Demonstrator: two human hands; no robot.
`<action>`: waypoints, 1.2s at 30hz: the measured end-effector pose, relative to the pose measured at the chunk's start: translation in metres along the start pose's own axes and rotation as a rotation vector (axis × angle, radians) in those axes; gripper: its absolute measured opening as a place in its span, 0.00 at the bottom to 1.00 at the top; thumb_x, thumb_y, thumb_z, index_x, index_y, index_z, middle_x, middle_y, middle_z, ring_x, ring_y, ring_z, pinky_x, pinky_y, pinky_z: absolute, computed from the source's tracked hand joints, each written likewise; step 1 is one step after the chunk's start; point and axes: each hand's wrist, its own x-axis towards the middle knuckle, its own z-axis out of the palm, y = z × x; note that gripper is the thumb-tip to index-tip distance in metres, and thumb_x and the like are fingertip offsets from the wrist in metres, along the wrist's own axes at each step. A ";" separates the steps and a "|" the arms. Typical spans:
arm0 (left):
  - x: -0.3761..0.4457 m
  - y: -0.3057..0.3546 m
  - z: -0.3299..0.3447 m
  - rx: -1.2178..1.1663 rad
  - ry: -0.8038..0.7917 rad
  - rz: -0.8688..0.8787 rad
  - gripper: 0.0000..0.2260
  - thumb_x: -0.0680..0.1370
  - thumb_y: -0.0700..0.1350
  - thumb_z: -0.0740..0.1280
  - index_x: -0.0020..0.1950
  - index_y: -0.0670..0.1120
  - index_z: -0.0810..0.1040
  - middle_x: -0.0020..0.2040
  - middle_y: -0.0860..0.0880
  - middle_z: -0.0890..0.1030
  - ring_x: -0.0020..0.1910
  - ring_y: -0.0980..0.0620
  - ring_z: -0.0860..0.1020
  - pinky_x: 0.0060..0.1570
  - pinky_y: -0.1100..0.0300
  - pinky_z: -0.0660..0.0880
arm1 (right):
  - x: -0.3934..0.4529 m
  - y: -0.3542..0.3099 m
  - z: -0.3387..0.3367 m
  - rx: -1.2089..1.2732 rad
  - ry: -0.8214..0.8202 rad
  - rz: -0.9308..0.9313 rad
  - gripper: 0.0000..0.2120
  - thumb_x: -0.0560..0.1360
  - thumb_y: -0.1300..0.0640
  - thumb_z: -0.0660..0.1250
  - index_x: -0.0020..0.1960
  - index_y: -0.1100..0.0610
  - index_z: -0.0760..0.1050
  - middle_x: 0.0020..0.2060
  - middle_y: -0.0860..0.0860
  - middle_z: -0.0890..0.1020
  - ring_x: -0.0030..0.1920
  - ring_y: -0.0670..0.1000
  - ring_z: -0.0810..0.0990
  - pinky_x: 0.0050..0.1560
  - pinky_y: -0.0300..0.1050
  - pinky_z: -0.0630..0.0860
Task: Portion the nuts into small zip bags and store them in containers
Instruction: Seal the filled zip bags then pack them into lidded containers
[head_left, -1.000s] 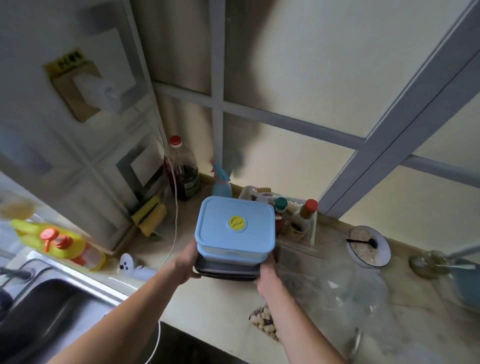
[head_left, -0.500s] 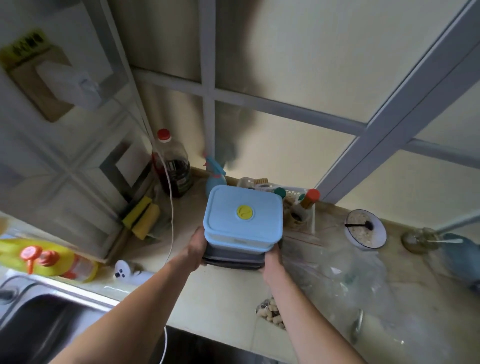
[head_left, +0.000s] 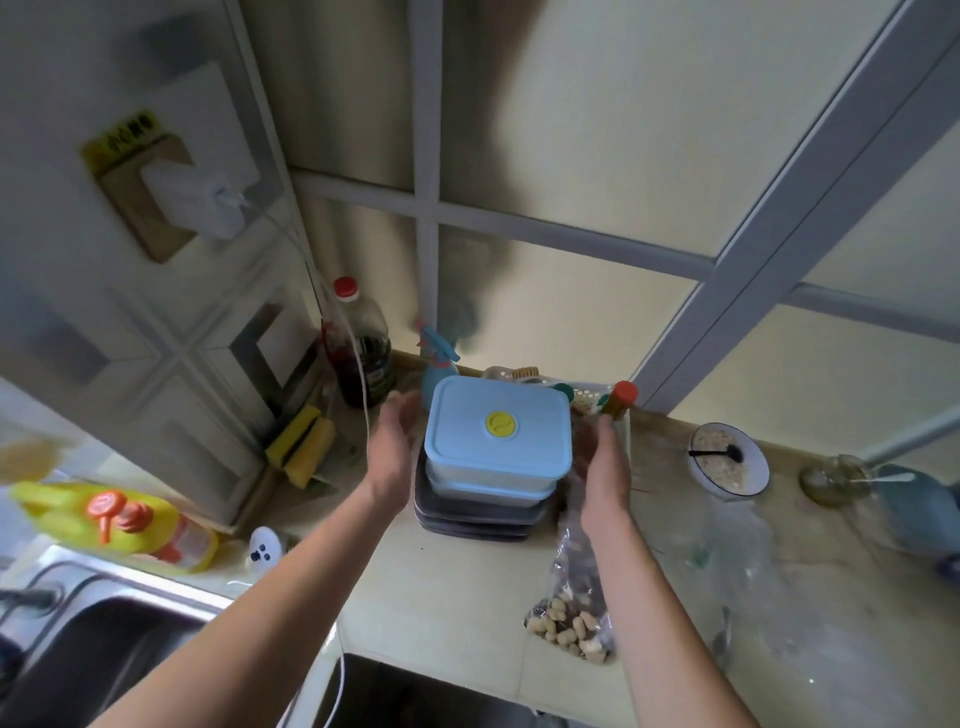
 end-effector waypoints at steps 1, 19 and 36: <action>-0.003 0.006 0.003 -0.010 -0.057 0.014 0.26 0.85 0.57 0.49 0.65 0.43 0.80 0.59 0.45 0.84 0.59 0.47 0.82 0.60 0.52 0.76 | -0.003 -0.008 0.000 -0.006 -0.031 -0.037 0.24 0.75 0.32 0.61 0.55 0.48 0.84 0.51 0.47 0.87 0.55 0.51 0.84 0.56 0.50 0.78; -0.092 0.030 0.029 0.093 -0.009 0.417 0.15 0.80 0.40 0.57 0.58 0.50 0.81 0.50 0.51 0.84 0.48 0.54 0.80 0.45 0.61 0.77 | -0.067 -0.042 0.015 -0.253 -0.257 -0.501 0.15 0.72 0.39 0.65 0.52 0.48 0.79 0.45 0.46 0.84 0.49 0.53 0.83 0.51 0.54 0.80; -0.153 -0.116 -0.054 0.295 0.199 0.116 0.16 0.72 0.49 0.65 0.58 0.58 0.83 0.54 0.55 0.84 0.56 0.49 0.80 0.59 0.52 0.75 | -0.103 0.133 -0.064 -0.453 -0.418 -0.137 0.12 0.81 0.53 0.63 0.38 0.49 0.76 0.34 0.41 0.80 0.39 0.51 0.76 0.45 0.46 0.74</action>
